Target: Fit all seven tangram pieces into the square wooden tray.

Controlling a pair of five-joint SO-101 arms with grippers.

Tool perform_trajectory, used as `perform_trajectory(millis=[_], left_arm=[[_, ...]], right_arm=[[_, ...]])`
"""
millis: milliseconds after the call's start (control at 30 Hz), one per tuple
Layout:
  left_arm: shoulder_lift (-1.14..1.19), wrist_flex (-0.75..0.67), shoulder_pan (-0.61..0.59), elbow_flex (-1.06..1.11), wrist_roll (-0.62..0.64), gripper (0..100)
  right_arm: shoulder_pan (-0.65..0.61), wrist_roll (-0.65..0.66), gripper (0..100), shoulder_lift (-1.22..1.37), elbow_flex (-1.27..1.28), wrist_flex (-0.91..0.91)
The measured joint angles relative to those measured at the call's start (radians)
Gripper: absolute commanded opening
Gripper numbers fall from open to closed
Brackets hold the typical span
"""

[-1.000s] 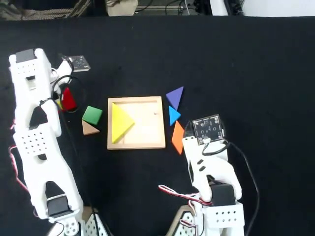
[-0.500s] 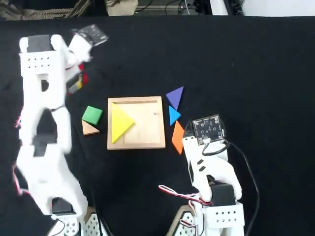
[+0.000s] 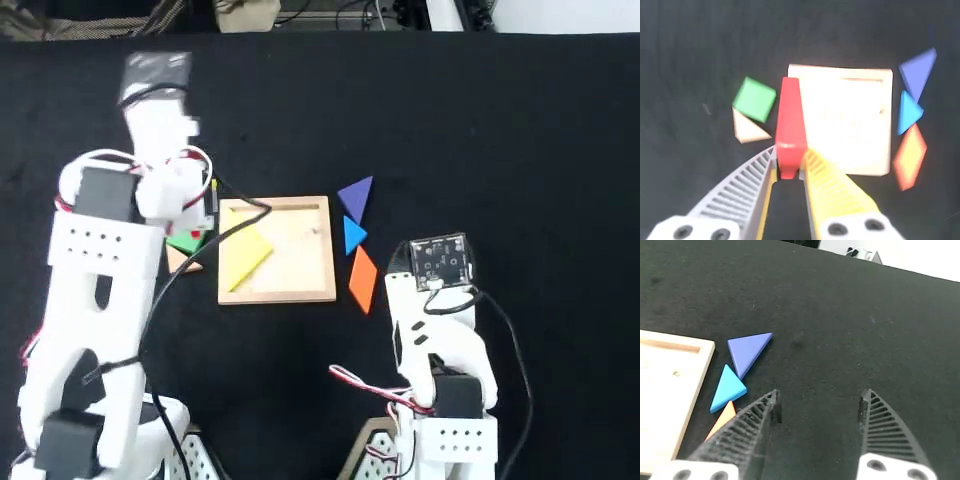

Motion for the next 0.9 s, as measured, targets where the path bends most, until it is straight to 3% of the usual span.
perform_trajectory(millis=[67,100,500,733,900], left_arm=[[-0.029,-0.075,0.037,0.091,0.199,3],[-0.041,-0.120,0.063,0.126,0.236,3],[-0.132,-0.526,0.417,0.466,0.238,3],[-0.132,-0.865,0.422,0.730,0.239,3],[-0.132,-1.005,0.422,0.861,0.239,3]], right_arm=[[0.000,0.000,26.2,0.000,0.000,0.000],[0.003,0.000,26.2,0.000,0.000,0.000],[0.006,0.000,26.1,0.000,0.000,0.000],[0.057,-0.018,26.1,0.000,0.000,-0.034],[0.112,-0.091,26.1,0.000,0.000,-0.055]])
